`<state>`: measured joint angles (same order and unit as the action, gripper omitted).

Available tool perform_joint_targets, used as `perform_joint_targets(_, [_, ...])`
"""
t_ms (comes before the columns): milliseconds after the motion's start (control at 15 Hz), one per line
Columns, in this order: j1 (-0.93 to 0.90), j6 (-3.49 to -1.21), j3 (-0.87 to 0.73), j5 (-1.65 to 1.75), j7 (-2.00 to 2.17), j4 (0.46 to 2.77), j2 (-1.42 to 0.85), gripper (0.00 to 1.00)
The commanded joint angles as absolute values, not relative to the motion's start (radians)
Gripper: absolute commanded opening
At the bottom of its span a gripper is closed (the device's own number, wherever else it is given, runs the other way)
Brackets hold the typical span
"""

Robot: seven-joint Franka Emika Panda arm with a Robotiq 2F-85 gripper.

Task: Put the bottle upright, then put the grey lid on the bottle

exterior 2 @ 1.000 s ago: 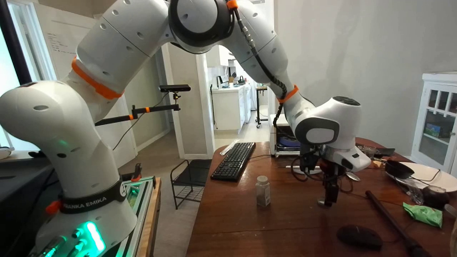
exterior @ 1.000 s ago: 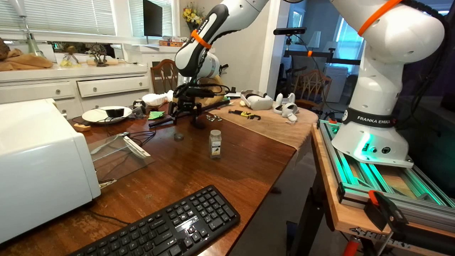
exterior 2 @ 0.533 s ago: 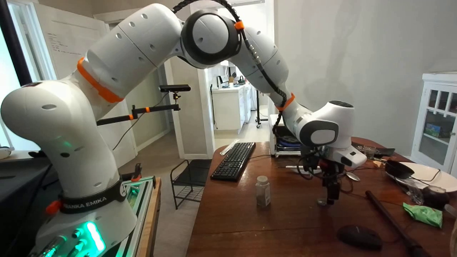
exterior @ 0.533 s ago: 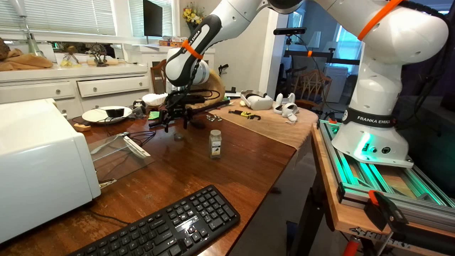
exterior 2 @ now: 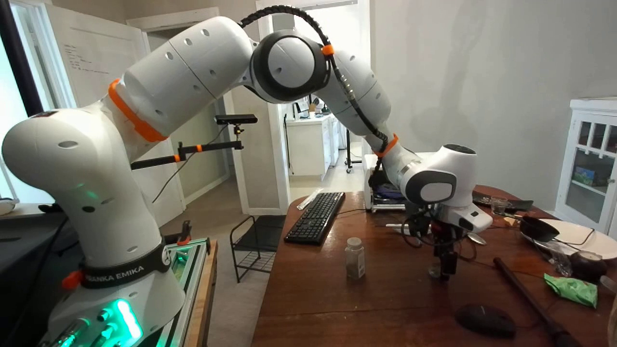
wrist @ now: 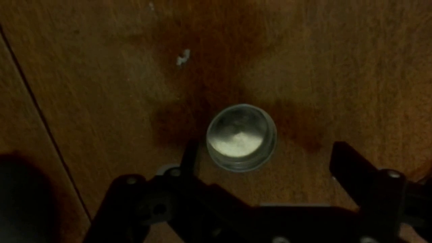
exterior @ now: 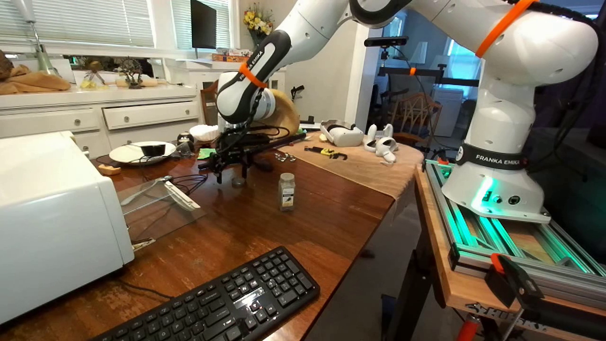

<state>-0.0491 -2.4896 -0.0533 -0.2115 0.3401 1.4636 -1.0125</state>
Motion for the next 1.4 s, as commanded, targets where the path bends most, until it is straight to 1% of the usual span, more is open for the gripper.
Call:
perform_joint_targets(0, [-0.056,-2.467,-0.061,-0.200,0.375,1.433,-1.038,0.92])
perform_joint_targets(67, [-0.057,-2.468,-0.062,-0.200,0.378,1.434,-1.038,0.75])
perform_joint_targets(133, [-0.058,-2.468,-0.063,-0.201,0.382,1.434,-1.038,0.68])
perform_joint_targets(200, [-0.057,-2.469,-0.062,-0.202,0.384,1.435,-1.037,0.65])
perform_joint_targets(533, [-0.056,-2.463,-0.063,-0.205,0.396,1.434,-1.033,0.24])
perform_joint_targets(600, [-0.056,-2.460,-0.063,-0.205,0.399,1.432,-1.033,0.23])
perform_joint_targets(933, [-0.045,-2.402,-0.041,-0.196,0.341,1.490,-0.974,0.23])
perform_joint_targets(1333, [-0.042,-2.225,-0.046,-0.157,0.248,1.602,-0.846,0.23])
